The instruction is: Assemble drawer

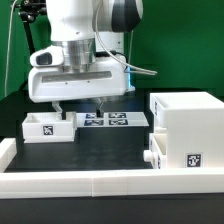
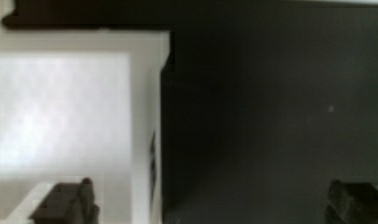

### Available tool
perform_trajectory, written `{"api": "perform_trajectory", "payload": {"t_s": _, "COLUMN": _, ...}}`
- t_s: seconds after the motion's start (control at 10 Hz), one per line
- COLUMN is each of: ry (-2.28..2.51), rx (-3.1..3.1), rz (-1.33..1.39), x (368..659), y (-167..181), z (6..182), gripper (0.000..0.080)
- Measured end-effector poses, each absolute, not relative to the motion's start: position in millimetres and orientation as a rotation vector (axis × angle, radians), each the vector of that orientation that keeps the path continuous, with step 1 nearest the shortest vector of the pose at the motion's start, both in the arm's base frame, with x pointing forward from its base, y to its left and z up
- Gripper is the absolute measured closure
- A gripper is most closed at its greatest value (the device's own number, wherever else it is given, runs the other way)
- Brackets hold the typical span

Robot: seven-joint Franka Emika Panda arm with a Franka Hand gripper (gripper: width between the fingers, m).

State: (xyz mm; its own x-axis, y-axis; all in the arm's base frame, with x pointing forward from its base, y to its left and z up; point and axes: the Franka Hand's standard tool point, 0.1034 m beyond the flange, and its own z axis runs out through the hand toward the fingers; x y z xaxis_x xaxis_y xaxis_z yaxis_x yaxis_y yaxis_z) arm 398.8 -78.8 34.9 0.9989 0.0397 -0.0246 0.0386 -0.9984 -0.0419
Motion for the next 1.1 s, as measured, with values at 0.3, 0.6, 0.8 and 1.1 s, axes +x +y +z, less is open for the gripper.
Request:
{"api": "perform_trajectory", "payload": {"t_s": 0.3, "ry": -0.12, "rx": -3.103, "rz": 0.045, "x": 371, "y": -75, "z": 14.3, "gripper": 0.0151}}
{"api": "perform_trajectory", "payload": {"t_s": 0.6, "ry": -0.197, "rx": -3.112, "rz": 0.025, "x": 357, "y": -84, "z": 6.2, "gripper": 0.0151}}
{"api": "perform_trajectory", "payload": {"t_s": 0.8, "ry": -0.2, "rx": -3.117, "rz": 0.019, "x": 359, "y": -91, "z": 6.2, "gripper": 0.0151}}
{"api": "perform_trajectory", "payload": {"t_s": 1.1, "ry": -0.273, "rx": -3.119, "rz": -0.003, "x": 362, "y": -93, "z": 6.5, "gripper": 0.0151}}
